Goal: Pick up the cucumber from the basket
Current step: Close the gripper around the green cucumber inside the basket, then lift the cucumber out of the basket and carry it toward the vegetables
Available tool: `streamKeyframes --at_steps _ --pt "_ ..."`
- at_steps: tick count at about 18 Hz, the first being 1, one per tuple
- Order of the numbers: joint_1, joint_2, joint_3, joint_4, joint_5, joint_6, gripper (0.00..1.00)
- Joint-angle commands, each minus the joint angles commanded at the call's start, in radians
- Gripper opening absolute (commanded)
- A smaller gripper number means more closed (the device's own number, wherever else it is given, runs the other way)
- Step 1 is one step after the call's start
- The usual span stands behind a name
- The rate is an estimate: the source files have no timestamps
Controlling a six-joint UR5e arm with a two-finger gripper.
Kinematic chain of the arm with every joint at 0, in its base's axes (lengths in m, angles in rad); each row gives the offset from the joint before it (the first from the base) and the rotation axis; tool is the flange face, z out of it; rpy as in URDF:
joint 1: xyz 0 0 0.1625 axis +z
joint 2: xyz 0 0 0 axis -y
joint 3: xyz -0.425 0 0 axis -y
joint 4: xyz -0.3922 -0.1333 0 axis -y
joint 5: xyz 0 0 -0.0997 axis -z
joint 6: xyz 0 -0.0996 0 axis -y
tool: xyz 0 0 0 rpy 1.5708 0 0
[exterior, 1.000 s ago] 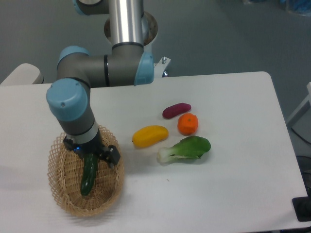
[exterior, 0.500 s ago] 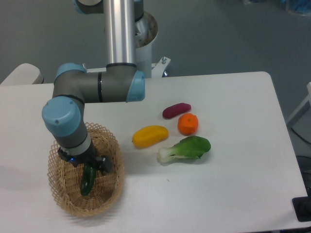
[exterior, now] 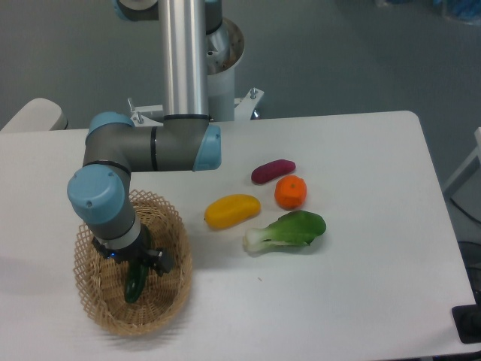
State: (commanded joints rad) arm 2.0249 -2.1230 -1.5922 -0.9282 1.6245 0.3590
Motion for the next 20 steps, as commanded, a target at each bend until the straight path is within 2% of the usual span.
streamKeyframes --at_steps 14,15,20 --pt "-0.005 -0.012 -0.02 0.02 0.002 -0.003 1.0" --pt "-0.006 -0.012 -0.018 0.02 0.002 -0.002 0.97" --pt "-0.006 -0.012 -0.017 0.02 0.0 0.006 0.56"
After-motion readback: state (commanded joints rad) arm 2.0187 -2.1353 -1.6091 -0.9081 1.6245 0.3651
